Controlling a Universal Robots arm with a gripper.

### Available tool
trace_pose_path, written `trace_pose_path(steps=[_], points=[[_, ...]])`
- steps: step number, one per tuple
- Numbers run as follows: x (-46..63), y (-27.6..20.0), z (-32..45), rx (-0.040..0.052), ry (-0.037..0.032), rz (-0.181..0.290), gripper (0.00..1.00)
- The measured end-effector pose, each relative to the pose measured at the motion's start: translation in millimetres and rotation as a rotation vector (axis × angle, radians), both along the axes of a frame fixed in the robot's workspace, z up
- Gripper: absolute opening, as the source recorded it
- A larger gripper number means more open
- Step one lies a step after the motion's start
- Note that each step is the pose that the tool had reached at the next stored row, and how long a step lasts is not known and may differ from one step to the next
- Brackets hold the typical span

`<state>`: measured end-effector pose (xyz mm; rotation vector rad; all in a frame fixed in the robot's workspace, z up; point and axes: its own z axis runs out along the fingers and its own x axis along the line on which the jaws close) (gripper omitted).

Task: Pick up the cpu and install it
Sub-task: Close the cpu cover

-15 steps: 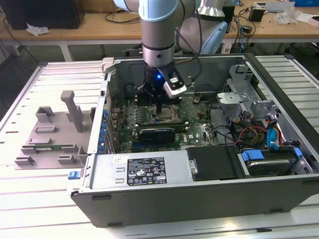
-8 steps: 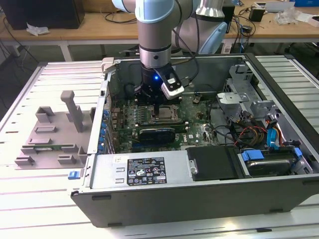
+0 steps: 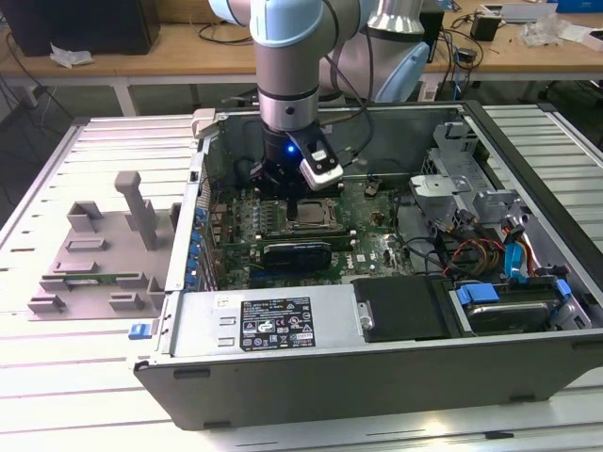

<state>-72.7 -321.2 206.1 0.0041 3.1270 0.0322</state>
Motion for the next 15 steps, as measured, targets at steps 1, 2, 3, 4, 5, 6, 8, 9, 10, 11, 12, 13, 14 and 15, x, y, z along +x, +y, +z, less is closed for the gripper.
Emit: trace_pose_path(steps=[1, 2, 3, 4, 5, 6, 8, 9, 10, 11, 12, 13, 14, 15], points=[[0.0, 0.0, -0.7, -0.0001, 0.0, 0.0, 0.11], [-0.1, 0.0, -1.2, -0.0003, 0.0002, 0.0, 0.11], [-0.1, -0.1, -1.3, -0.0005, 0.0003, 0.0, 0.11], [-0.1, -0.1, -1.4, -0.0004, 0.0003, 0.0, 0.11], [-0.1, 0.0, -1.9, -0.0002, 0.0, 0.0, 0.11], [-0.1, 0.0, -2.2, -0.0003, 0.0002, 0.0, 0.11], [-0.1, 0.0, -2.3, -0.0002, 0.0002, 0.0, 0.11], [-0.1, 0.0, -2.3, -0.0002, 0.0002, 0.0, 0.11], [0.0, 0.0, -2.4, -0.0001, 0.0002, 0.0, 0.11], [1.9, 0.0, -2.4, 0.0, 0.0001, 0.0, 0.11], [3.4, 0.1, -2.4, 0.0, -0.0001, 0.0, 0.11], [4.9, 0.2, -2.3, 0.0, 0.0005, 0.0, 0.11], [6.5, 0.5, -2.4, 0.0001, 0.0005, 0.0, 0.11], [8.0, 0.9, -2.3, -0.0001, 0.0007, 0.001, 0.11]])
